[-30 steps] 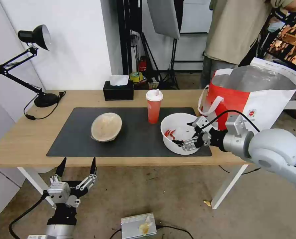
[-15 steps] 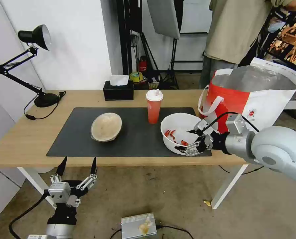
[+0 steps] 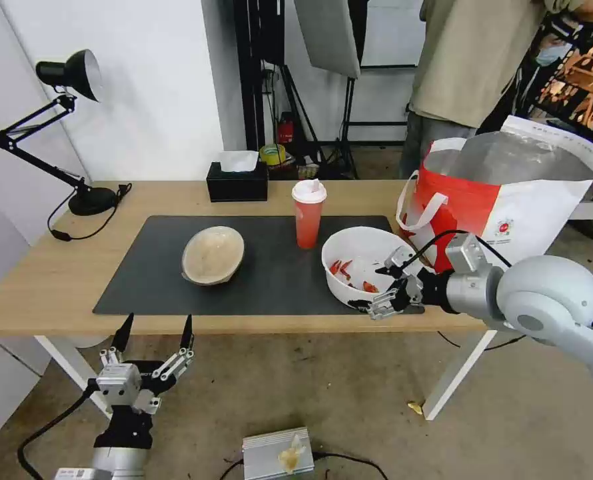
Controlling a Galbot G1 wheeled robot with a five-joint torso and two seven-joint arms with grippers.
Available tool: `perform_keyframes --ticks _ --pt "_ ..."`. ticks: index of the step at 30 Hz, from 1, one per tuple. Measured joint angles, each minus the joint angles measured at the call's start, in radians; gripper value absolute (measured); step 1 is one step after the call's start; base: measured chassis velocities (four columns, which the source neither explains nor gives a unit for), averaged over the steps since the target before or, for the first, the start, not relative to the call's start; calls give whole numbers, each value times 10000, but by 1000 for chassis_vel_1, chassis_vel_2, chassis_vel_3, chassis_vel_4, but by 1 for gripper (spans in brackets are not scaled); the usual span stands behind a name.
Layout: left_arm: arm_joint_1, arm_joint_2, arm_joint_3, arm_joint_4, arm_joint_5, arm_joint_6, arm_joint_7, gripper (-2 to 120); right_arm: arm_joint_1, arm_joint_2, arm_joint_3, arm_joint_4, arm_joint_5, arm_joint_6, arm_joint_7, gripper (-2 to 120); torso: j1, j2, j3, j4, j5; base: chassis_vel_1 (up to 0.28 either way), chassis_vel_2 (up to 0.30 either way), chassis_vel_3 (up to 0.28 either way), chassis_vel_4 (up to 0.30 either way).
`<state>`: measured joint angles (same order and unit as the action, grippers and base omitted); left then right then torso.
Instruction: Pick up the trash from the table and place it into the takeout bag.
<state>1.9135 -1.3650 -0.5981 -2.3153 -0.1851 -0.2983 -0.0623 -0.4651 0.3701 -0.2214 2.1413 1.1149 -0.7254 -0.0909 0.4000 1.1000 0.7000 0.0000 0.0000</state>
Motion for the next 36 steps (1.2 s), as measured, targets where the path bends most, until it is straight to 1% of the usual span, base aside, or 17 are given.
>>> perform_keyframes --ticks 4,21,36 --pt "-32 -25 26 91 -1 -10 5 100 75 197 -251 -259 -186 12 -2 100 0 0 0 0 0 0 0 0 0" --pt "-191 -122 97 401 -3 -34 6 100 26 567 -514 -980 -629 29 -15 100 0 0 0 0 0 0 0 0 0" --pt "-257 -169 137 535 -3 -41 6 100 34 744 -671 -1138 -1028 37 -58 99 0 -1 0 0 0 0 0 0 0"
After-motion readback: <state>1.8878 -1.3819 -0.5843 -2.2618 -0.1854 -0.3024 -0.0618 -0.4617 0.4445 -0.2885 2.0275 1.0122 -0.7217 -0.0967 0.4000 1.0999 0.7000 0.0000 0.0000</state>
